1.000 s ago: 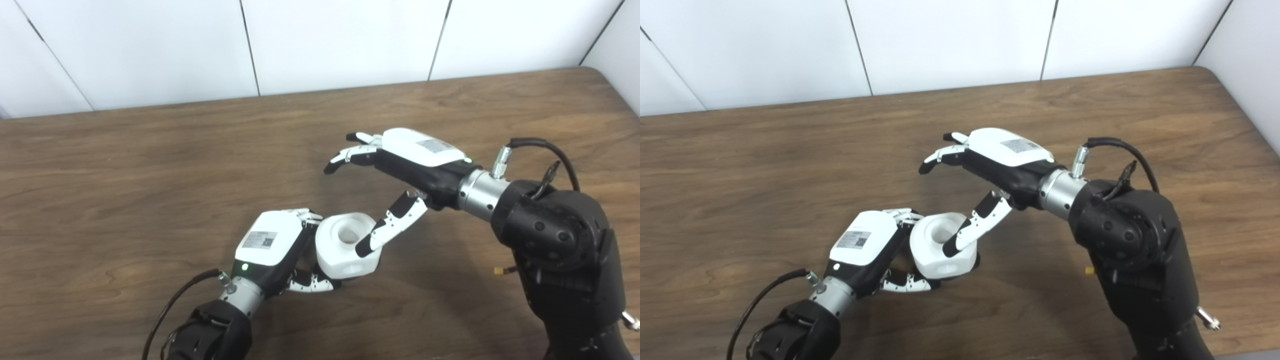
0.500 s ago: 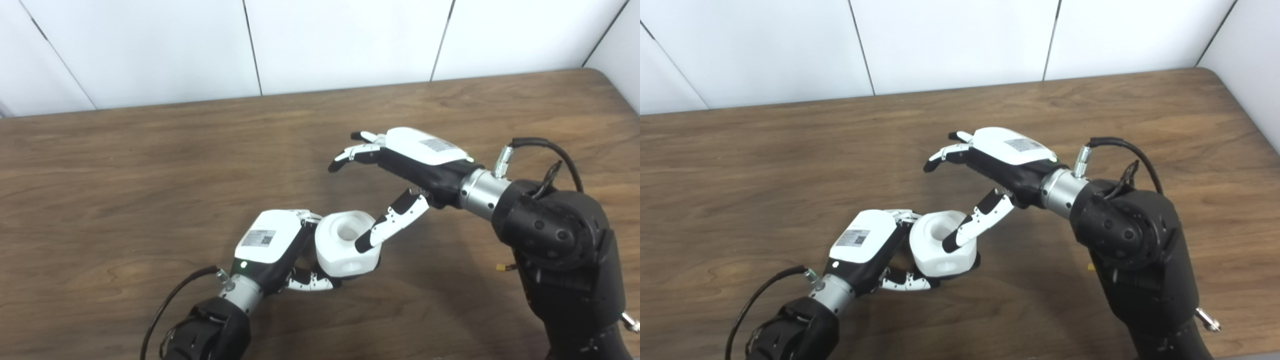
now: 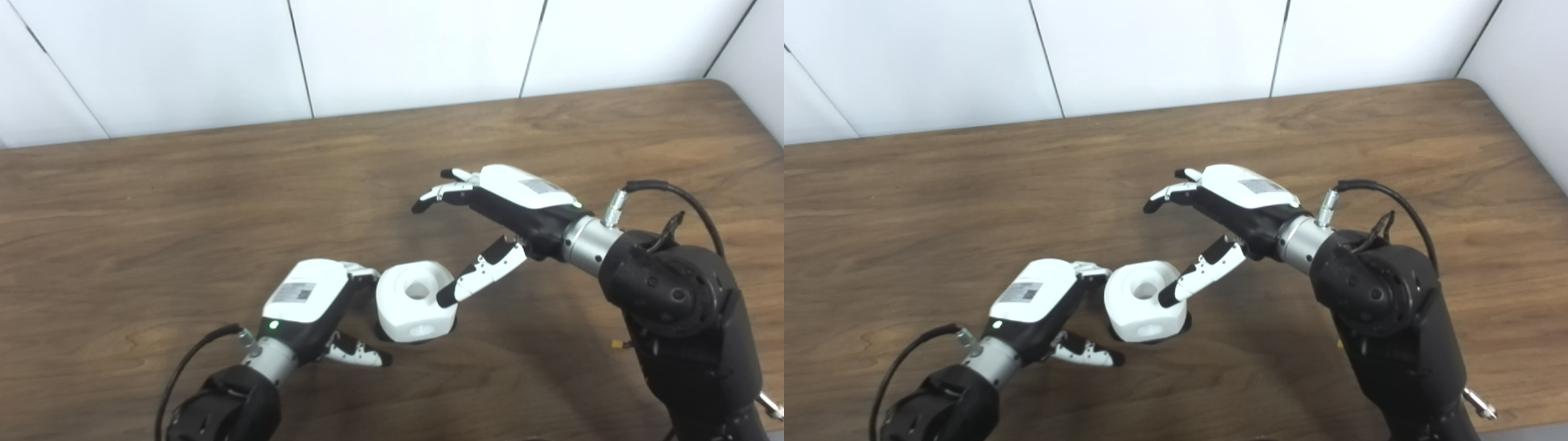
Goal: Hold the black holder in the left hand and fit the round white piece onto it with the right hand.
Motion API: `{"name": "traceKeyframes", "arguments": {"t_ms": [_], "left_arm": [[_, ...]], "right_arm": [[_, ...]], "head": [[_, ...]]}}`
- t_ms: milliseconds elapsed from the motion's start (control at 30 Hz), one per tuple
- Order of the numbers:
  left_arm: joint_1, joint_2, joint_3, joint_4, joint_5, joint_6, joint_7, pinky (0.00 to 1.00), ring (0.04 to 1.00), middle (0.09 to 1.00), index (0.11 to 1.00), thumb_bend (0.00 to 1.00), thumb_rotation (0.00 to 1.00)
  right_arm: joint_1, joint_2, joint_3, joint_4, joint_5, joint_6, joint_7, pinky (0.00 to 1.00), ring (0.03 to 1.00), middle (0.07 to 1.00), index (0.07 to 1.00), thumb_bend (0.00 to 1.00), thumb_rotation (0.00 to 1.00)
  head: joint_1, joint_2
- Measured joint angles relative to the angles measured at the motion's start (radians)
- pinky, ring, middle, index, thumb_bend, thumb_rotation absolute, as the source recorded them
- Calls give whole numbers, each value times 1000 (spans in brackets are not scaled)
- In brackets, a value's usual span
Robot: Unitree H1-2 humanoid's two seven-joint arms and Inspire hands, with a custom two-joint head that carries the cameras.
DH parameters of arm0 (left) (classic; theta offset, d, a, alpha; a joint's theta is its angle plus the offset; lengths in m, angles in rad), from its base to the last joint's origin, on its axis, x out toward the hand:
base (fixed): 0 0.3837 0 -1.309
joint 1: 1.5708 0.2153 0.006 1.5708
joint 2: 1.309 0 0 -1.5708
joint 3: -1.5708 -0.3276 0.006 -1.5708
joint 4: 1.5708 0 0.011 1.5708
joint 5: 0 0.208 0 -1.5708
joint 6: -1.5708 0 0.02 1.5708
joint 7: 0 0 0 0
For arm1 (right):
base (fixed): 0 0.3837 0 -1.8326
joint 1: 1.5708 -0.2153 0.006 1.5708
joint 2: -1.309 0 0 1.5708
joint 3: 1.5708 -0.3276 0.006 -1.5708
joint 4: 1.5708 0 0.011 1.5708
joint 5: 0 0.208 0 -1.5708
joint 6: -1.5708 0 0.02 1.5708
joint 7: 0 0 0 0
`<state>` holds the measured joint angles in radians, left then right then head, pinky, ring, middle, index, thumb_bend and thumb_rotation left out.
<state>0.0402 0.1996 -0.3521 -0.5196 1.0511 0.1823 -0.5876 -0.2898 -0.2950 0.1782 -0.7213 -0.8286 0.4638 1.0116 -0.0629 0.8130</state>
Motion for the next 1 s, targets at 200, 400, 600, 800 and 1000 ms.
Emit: {"name": "traceKeyframes", "arguments": {"t_ms": [200, 400, 600, 800, 1000], "left_arm": [[6, 26, 57, -40, 47, 4, -61, 762, 808, 760, 682, 924, 177], [7, 37, 120, -40, 52, 4, -71, 763, 804, 756, 688, 919, 219], [12, 71, 201, -40, 54, 10, -71, 736, 784, 751, 687, 926, 232], [28, 96, 359, -40, -65, 49, -33, 680, 779, 761, 692, 871, 237], [51, 65, 552, -35, -379, 116, 57, 735, 794, 806, 798, 781, 228]], "right_arm": [[0, 0, 7, 9, 12, -1, -33, 1000, 1000, 871, 794, 1000, 506], [1, 0, 14, 10, 15, -1, -44, 1000, 1000, 872, 793, 1000, 501], [1, -1, 16, 15, 16, -1, -50, 1000, 1000, 871, 796, 1000, 560], [6, -9, 14, 27, 34, -2, -77, 987, 996, 875, 805, 896, 883], [48, -21, -48, 27, 71, 1, -90, 903, 974, 875, 806, 809, 997]], "head": [[2, 2], [5, 3], [17, 0], [18, -3], [15, -6]]}}
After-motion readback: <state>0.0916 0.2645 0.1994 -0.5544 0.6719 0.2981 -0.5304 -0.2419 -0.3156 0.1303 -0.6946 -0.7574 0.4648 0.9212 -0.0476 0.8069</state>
